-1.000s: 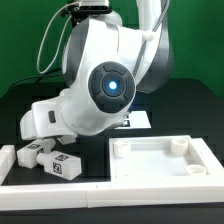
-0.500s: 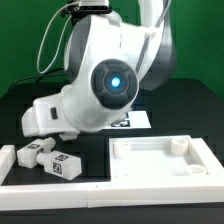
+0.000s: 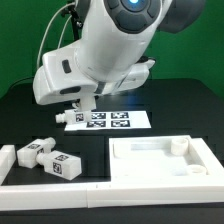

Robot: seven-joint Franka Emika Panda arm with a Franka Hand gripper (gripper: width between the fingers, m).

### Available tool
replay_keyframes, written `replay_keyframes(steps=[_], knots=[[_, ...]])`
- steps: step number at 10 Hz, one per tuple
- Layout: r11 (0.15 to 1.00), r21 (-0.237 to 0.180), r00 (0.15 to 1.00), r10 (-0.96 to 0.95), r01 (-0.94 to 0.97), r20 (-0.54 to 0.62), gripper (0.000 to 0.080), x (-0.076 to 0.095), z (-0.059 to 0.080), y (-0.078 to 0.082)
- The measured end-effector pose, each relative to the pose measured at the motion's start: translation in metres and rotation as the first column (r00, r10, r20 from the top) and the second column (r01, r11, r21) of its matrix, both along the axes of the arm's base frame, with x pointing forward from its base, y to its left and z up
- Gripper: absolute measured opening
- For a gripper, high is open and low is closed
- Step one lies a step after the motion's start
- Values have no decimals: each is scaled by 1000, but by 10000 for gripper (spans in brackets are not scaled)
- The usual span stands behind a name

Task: Assemble one leg

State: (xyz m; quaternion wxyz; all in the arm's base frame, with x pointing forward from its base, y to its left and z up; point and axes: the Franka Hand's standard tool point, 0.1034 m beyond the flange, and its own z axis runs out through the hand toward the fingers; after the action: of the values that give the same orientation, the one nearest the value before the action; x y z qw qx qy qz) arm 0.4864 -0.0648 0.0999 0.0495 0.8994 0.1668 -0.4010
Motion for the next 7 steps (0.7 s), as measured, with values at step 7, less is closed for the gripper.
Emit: replay_keyframes(steps=[7], knots=[[932, 143, 875, -363, 334, 320, 287, 69, 59, 80]])
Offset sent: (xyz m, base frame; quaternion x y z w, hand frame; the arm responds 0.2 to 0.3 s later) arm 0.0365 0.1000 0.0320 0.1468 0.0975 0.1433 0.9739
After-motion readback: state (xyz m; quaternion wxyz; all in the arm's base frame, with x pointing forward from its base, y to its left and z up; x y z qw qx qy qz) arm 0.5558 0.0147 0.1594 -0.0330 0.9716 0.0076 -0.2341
